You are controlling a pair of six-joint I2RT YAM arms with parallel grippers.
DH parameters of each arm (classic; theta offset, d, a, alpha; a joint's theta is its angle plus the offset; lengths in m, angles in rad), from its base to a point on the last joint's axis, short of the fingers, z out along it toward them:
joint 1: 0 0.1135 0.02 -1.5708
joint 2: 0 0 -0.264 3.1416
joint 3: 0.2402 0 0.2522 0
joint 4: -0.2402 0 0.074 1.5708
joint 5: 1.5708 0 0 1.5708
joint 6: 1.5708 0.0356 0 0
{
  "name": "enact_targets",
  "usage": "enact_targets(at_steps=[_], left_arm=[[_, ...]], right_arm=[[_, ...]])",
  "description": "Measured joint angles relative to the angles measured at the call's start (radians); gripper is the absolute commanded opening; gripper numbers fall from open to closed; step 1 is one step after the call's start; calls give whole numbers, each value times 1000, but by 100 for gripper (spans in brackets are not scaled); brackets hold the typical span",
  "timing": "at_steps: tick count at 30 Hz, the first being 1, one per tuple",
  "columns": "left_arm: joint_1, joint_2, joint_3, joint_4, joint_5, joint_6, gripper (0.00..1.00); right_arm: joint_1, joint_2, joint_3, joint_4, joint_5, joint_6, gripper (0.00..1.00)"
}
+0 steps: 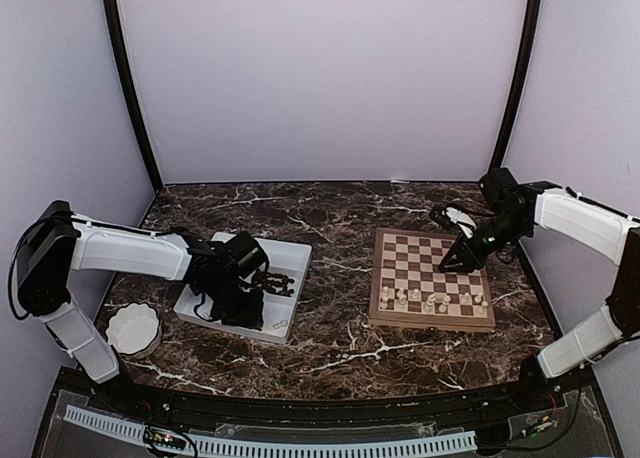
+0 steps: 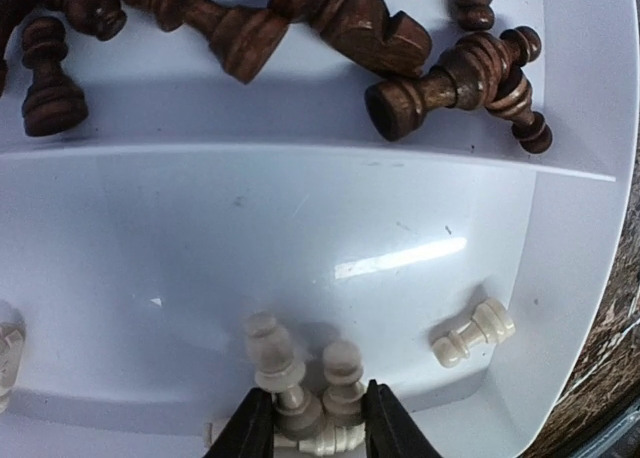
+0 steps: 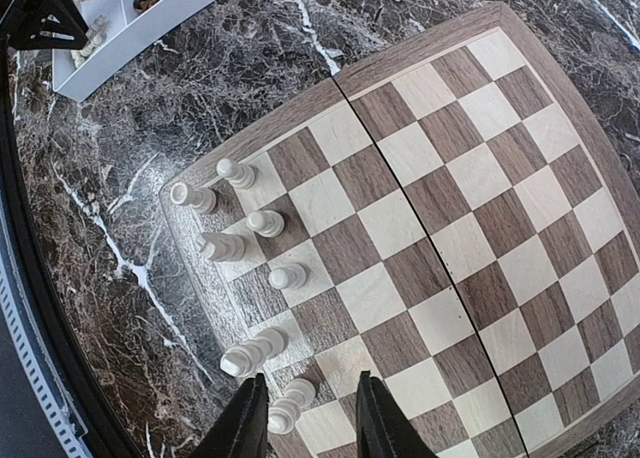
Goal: Set up the chess pieces on the board
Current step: Pick up the bishop from the storage box.
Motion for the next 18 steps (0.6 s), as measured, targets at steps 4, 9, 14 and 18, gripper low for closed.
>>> enact_targets(at_steps=[4,9,14,18], left_arm=[[-6,8,2,-8,0,-2,27],[-6,8,13,-19,1,-2,33],[-6,8,13,-76,-34,-2,34],[-6,-14,13,-128,-67,-6,37]], right_arm=[[0,6,0,11,-1,0,32],[8,16,0,19,-5,0,32],[13,18,0,23,-7,1,31],[13,19,0,29,-8,3,31]])
